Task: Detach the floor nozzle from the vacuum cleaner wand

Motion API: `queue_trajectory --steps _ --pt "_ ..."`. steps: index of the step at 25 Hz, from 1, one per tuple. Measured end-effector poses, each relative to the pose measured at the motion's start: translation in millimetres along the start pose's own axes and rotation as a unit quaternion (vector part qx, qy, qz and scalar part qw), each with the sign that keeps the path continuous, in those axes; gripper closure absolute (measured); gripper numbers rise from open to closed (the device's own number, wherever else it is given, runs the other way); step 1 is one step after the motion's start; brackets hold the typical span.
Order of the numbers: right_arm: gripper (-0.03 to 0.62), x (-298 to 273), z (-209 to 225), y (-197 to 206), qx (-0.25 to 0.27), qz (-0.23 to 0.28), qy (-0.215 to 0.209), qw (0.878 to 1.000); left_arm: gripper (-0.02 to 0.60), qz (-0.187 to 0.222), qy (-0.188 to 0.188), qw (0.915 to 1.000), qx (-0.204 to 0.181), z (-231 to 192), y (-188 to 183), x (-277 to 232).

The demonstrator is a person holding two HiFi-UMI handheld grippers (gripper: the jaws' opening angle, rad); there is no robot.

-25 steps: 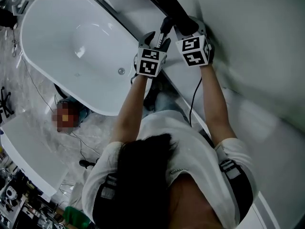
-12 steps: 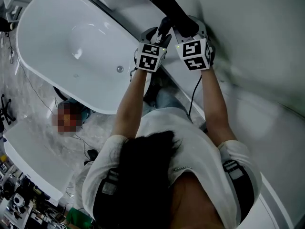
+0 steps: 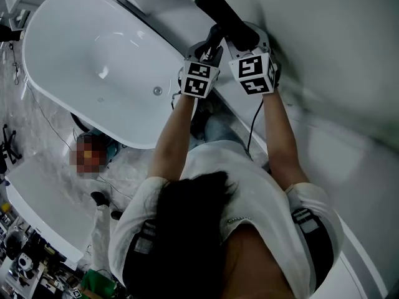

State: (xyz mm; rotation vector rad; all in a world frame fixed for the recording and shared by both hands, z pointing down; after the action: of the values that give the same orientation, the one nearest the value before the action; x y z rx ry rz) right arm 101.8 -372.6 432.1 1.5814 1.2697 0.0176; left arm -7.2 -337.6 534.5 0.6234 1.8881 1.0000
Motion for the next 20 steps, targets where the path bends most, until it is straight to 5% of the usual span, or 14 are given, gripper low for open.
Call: queue_trajectory --steps 20 --pt "0.381 16 -5 4 -0.008 -0.011 0.020 1.000 0.443 0.014 0.015 0.9997 0.014 9 8 4"
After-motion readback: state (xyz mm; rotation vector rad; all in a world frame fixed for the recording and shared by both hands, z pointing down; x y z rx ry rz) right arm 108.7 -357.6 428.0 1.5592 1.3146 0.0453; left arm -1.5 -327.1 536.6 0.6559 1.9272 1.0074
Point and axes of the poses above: the fingertips, and each gripper's own axes: x backward along the fingers, z to its right, y out of its underside, the point moved 9 cm from there along x, backward along the fingers, and after that the axes turned 5 degrees about x, right-handed, at the moved point
